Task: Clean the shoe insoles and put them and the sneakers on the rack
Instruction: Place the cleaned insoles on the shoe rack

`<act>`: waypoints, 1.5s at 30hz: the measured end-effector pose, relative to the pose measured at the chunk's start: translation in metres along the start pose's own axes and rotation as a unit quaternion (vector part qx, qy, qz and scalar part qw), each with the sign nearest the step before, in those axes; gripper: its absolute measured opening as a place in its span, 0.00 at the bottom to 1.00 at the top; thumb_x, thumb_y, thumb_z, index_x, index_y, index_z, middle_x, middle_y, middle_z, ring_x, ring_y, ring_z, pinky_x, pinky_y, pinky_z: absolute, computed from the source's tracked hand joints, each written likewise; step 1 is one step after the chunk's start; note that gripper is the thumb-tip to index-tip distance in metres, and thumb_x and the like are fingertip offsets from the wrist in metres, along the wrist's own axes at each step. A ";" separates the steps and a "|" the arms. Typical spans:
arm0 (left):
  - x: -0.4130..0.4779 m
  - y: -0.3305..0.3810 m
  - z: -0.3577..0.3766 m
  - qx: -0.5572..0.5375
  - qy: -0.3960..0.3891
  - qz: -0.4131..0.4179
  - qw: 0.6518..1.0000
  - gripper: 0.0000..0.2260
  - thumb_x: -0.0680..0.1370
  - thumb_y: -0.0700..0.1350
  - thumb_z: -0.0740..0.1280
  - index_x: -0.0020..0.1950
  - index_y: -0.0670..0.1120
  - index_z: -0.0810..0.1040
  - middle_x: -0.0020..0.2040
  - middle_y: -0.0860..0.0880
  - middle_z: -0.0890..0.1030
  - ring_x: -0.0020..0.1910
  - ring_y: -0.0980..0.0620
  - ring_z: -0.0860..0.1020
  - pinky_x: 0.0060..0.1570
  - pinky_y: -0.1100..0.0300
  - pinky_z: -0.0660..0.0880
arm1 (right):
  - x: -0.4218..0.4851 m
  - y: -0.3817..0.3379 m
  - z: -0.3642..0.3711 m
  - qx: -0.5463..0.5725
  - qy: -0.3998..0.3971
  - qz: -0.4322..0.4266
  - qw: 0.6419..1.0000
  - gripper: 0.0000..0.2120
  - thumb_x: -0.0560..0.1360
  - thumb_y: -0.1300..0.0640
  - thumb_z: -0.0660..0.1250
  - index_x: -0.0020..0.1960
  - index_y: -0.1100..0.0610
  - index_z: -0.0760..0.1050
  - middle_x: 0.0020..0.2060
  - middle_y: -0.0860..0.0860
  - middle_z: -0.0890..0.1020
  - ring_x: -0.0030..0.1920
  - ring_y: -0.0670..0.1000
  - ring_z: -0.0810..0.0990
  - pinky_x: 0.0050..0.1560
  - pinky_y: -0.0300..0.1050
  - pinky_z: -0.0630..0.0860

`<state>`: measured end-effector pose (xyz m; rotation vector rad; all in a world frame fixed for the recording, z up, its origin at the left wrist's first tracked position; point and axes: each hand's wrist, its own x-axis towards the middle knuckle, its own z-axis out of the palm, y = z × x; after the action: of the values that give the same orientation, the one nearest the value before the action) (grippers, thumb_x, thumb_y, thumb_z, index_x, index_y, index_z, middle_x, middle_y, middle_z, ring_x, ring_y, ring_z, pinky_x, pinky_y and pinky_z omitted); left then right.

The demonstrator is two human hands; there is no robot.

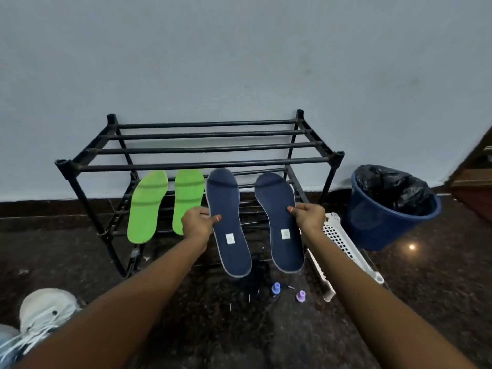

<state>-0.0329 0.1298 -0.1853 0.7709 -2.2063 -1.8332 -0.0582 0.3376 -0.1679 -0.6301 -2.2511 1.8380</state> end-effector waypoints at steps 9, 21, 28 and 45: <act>0.075 -0.003 0.035 -0.020 0.039 -0.003 0.999 0.06 0.73 0.32 0.70 0.47 0.37 0.77 0.51 0.36 0.80 0.46 0.44 0.78 0.51 0.44 0.77 | 0.074 -0.002 0.055 -0.017 -0.002 0.033 0.999 0.12 0.72 0.72 0.64 0.56 0.68 0.76 0.50 0.60 0.80 0.50 0.56 0.79 0.50 0.43 0.75; 0.137 -0.022 0.060 -0.013 0.042 -0.019 0.999 0.03 0.74 0.32 0.68 0.43 0.38 0.77 0.46 0.43 0.76 0.45 0.48 0.74 0.51 0.52 0.76 | 0.123 0.022 0.086 -0.032 0.010 0.032 0.999 0.09 0.71 0.70 0.68 0.51 0.66 0.77 0.50 0.61 0.80 0.50 0.57 0.79 0.52 0.47 0.77; 0.144 -0.022 0.064 0.085 0.039 0.001 0.996 0.13 0.73 0.39 0.72 0.33 0.42 0.70 0.41 0.42 0.76 0.45 0.44 0.76 0.53 0.49 0.75 | 0.125 0.026 0.092 -0.078 0.025 0.001 0.997 0.12 0.71 0.66 0.69 0.54 0.67 0.76 0.54 0.60 0.79 0.52 0.56 0.78 0.51 0.43 0.74; 0.069 0.003 0.024 0.096 -0.028 0.057 0.993 0.16 0.76 0.33 0.65 0.64 0.37 0.75 0.61 0.40 0.78 0.61 0.44 0.76 0.60 0.57 0.72 | 0.033 0.019 0.091 -0.159 -0.019 -0.096 0.982 0.11 0.73 0.66 0.67 0.55 0.65 0.77 0.51 0.59 0.81 0.53 0.55 0.78 0.53 0.37 0.68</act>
<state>-0.1029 0.1172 -0.2015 0.6154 -2.4349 -1.6270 -0.1188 0.2733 -0.2114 -0.4043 -2.5538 1.4287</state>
